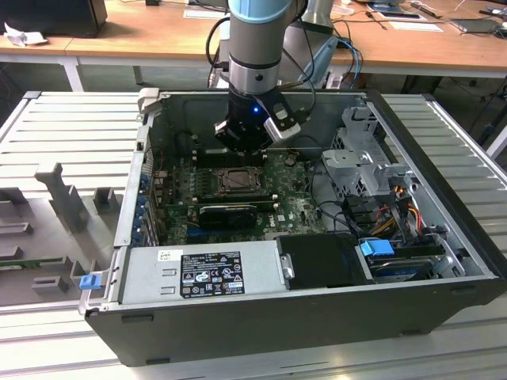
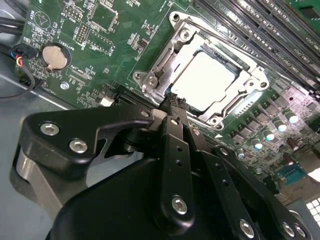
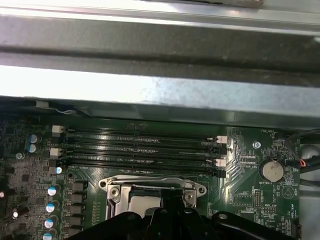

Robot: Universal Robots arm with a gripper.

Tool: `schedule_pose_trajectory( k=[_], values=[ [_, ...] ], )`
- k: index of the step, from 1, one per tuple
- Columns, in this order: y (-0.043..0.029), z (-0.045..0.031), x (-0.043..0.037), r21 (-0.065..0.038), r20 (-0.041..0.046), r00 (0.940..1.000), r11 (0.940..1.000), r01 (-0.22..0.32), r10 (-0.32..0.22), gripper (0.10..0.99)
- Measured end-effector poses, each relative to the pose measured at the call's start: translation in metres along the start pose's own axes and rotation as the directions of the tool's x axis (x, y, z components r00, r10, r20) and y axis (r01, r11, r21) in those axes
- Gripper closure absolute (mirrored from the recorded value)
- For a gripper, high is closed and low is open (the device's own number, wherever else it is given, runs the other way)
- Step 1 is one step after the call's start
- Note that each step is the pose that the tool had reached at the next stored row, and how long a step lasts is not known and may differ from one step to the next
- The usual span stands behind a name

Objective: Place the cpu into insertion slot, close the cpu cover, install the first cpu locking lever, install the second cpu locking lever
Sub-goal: 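Install the second cpu locking lever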

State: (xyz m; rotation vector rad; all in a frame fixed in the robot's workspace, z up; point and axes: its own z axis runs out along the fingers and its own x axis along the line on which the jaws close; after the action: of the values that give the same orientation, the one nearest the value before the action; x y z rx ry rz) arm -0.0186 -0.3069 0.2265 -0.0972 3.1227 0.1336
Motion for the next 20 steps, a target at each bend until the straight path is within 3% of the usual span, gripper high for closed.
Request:
schedule_pose_trajectory(
  k=[7,11,15,20],
  values=[
    [-0.0053,-0.0002,0.0004,0.000,0.0001,1.0000,1.0000,0.000,0.000,0.980],
    [-0.0058,-0.0057,0.0003,0.000,0.0000,1.0000,1.0000,0.000,0.000,0.980],
    [-0.0073,-0.0064,0.0004,0.000,0.0001,1.0000,1.0000,0.000,0.000,0.980],
    [-0.0131,-0.0069,0.0008,0.000,0.0000,1.0000,1.0000,0.000,0.000,0.980]
  ],
)
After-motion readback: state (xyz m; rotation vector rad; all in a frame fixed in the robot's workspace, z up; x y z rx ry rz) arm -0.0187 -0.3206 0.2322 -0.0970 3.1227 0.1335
